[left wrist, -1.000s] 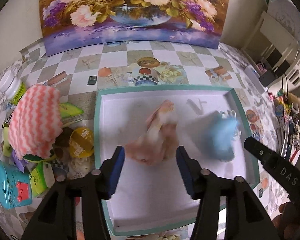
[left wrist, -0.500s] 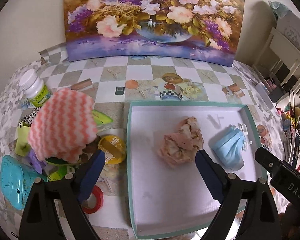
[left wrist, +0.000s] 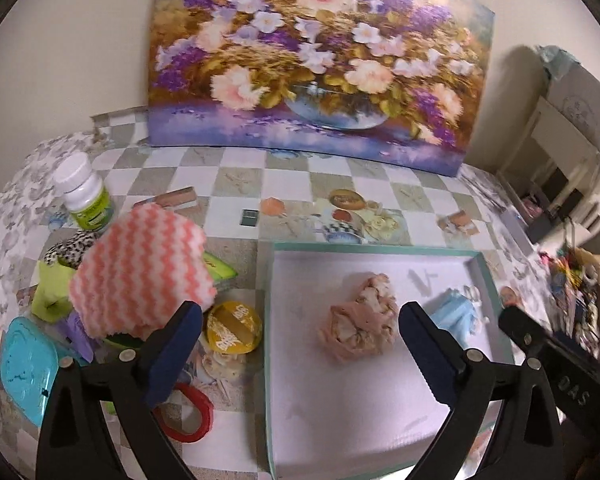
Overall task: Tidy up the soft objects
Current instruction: 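Move both grippers back toward the pile of soft items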
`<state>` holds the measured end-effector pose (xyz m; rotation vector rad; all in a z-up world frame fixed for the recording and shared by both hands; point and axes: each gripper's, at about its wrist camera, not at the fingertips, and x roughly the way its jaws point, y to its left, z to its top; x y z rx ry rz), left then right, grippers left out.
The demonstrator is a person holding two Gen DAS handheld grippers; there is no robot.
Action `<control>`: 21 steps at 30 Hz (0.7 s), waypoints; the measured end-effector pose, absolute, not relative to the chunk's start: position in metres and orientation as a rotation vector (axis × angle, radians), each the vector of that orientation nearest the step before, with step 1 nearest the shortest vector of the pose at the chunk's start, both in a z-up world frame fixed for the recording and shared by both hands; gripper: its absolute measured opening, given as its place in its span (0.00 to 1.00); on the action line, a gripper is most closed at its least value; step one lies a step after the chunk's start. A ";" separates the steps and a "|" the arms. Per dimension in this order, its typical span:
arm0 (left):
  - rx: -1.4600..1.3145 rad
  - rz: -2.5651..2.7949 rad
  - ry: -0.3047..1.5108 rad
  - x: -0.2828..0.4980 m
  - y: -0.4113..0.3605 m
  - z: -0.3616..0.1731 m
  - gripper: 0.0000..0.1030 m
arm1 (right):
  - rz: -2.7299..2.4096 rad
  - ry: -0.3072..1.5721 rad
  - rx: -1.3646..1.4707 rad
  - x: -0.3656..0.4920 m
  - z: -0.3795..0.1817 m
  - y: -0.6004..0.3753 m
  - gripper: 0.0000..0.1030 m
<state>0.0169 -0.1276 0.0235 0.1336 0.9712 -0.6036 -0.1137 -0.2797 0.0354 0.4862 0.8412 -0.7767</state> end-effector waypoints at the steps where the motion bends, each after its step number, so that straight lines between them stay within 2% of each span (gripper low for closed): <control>1: 0.134 -0.605 0.966 0.017 -0.127 0.025 0.96 | -0.772 0.824 0.479 -0.113 0.038 -0.278 1.00; 11: 0.222 -0.436 0.868 0.016 -0.114 0.038 0.96 | -0.755 0.709 0.484 -0.116 0.051 -0.266 1.00; 21: 0.140 -0.401 0.957 0.036 -0.082 0.041 0.96 | -0.679 0.783 0.505 -0.099 0.043 -0.248 1.00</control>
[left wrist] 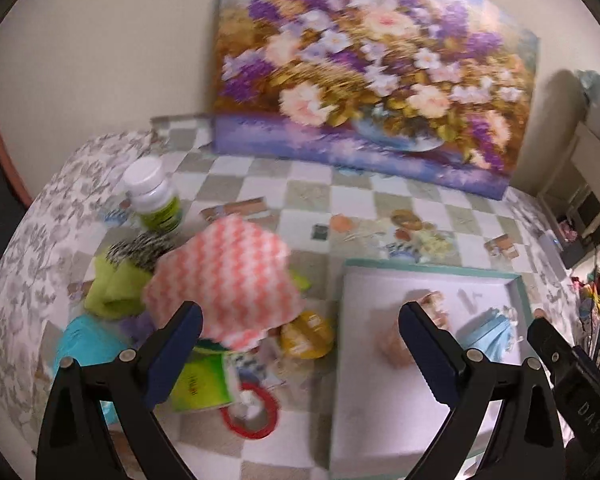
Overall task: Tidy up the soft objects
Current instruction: 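Move both grippers back toward the pile of soft items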
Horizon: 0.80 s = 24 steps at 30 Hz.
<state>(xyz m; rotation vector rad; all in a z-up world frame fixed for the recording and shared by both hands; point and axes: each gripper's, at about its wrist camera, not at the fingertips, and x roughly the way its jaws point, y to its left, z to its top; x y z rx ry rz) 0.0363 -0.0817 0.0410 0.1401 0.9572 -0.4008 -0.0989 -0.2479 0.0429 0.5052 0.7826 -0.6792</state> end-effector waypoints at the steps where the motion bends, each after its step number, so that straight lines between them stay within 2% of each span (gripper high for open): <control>1: 0.134 -0.382 0.978 0.040 -0.075 0.040 0.96 | -0.664 0.793 0.501 -0.096 0.042 -0.244 1.00; 7: 0.032 -0.320 1.062 0.060 -0.027 0.042 0.96 | -0.555 0.837 0.447 -0.070 0.042 -0.208 1.00; 15: 0.012 -0.271 1.027 0.076 0.013 0.052 0.96 | -0.432 0.931 0.397 -0.035 0.035 -0.168 1.00; 24: -0.046 -0.270 1.061 0.101 0.032 0.041 0.96 | -0.390 0.997 0.427 -0.005 0.034 -0.160 1.00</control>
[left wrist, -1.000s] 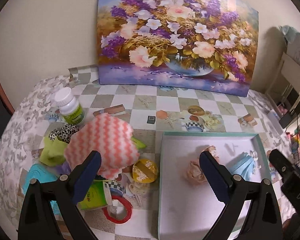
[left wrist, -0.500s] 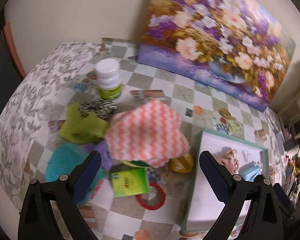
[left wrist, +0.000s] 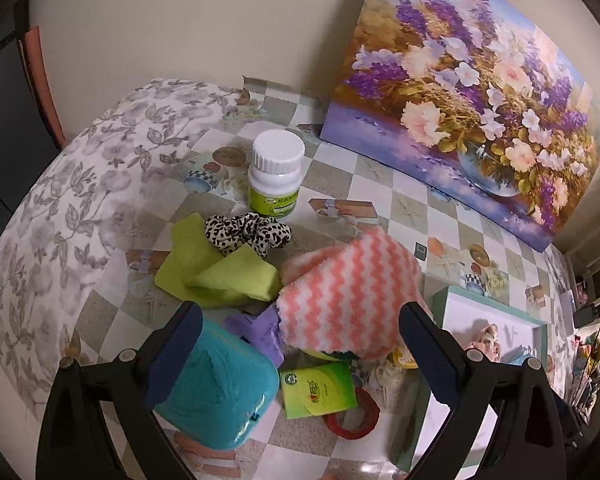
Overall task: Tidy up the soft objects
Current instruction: 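Move both grippers back toward the pile of soft items, then grasp the pink-white zigzag cloth with the right gripper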
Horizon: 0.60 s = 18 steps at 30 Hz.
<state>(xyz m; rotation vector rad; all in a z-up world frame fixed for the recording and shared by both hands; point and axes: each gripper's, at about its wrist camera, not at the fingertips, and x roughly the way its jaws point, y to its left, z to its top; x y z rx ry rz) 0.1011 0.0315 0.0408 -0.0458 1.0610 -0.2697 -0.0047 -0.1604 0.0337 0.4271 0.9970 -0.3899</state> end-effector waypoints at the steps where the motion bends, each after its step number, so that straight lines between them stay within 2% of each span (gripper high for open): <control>1: -0.051 -0.271 1.061 0.104 0.032 0.041 0.96 | -0.377 0.998 0.434 0.000 0.034 -0.159 1.00; 18: -0.031 -0.211 1.182 0.154 0.029 0.020 0.96 | -0.246 1.077 0.443 0.073 0.006 -0.143 0.98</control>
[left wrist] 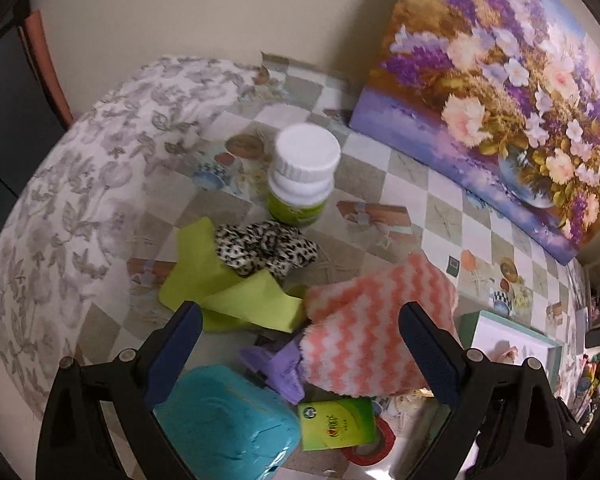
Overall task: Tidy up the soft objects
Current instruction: 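Grasp the pink-white zigzag cloth with the right gripper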
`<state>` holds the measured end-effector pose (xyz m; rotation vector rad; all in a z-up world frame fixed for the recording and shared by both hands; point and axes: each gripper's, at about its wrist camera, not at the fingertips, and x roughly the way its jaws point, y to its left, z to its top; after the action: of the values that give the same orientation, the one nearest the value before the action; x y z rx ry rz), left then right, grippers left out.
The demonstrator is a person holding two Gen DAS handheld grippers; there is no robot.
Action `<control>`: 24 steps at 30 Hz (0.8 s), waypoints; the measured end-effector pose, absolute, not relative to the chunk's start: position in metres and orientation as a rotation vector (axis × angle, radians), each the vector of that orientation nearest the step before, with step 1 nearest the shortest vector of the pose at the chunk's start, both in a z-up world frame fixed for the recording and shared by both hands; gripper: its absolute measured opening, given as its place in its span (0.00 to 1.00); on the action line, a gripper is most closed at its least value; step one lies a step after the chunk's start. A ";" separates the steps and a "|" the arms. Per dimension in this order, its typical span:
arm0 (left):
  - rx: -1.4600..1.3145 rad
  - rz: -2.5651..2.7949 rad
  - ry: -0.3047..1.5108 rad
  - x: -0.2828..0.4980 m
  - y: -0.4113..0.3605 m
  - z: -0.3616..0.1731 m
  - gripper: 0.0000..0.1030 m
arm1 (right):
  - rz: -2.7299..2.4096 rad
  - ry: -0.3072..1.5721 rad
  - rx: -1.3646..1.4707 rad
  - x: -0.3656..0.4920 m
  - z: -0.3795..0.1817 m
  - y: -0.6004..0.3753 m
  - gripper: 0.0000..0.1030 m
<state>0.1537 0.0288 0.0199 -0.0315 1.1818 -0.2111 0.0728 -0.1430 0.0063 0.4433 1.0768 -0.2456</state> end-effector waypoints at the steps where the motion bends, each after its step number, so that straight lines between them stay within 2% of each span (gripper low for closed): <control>1: -0.024 -0.216 1.194 0.156 0.026 0.017 0.96 | -0.242 1.083 0.444 0.075 0.003 -0.143 0.98; 17: -0.045 -0.144 1.272 0.173 0.044 -0.009 0.96 | -0.151 1.149 0.493 0.095 -0.030 -0.130 0.91; 24: -0.046 -0.134 1.273 0.173 0.047 -0.010 0.96 | -0.132 1.139 0.486 0.097 -0.028 -0.126 0.78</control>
<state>0.1733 0.0465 -0.0100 -0.0455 1.2725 -0.1337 0.0966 -0.1259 -0.0282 0.4864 1.1389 -0.1323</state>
